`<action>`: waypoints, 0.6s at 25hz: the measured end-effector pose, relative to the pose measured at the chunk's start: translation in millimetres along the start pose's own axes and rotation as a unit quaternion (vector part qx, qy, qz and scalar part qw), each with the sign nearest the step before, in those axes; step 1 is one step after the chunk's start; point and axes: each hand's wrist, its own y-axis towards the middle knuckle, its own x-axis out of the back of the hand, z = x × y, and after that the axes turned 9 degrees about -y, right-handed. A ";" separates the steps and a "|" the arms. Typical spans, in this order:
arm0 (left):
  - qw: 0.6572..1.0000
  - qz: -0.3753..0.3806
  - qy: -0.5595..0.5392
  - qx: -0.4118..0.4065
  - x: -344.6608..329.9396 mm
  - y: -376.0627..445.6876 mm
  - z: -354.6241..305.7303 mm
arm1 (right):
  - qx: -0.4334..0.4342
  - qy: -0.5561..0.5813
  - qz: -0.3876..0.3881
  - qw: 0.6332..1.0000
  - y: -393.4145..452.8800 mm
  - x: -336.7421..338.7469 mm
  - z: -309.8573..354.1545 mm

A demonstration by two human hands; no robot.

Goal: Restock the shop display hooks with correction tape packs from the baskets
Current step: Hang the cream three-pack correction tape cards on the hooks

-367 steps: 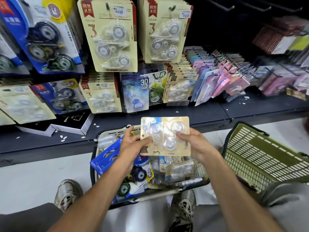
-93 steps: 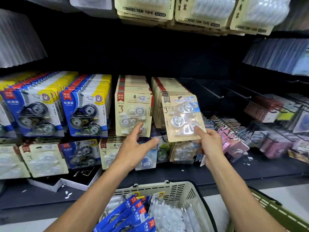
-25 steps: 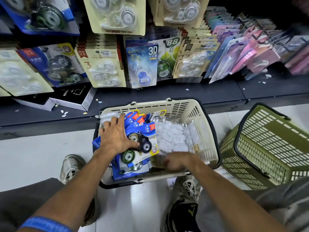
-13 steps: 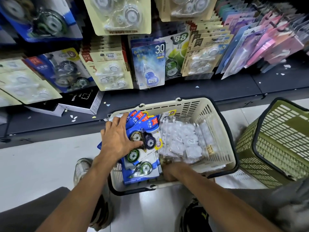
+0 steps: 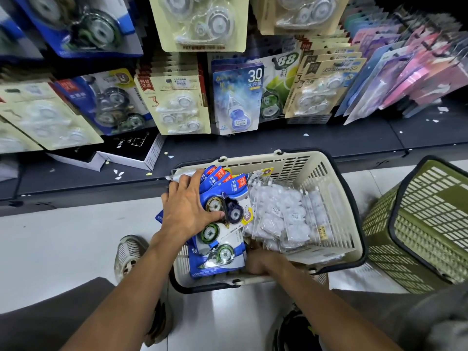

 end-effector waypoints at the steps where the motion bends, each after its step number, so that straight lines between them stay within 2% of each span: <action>1: 1.000 0.001 0.000 0.000 0.1 0.4 0.5 | -0.008 -0.018 -0.009 1.000 -0.9 0.9 2.3; 7: 1.000 0.003 -0.004 -0.004 -0.3 0.7 2.7 | -0.071 -0.212 -0.133 0.965 -11.9 4.0 4.3; 10: 1.000 0.007 -0.006 -0.004 -0.8 1.1 4.3 | -0.033 -0.312 -0.190 0.930 -14.1 17.3 -3.1; 12: 1.000 0.009 -0.003 -0.005 -0.8 1.0 5.2 | 0.005 -0.337 -0.210 0.918 -16.2 24.7 -5.2; 15: 1.000 0.012 -0.008 -0.002 -1.2 1.6 6.6 | -0.005 -0.373 -0.218 0.902 -18.1 26.9 -2.1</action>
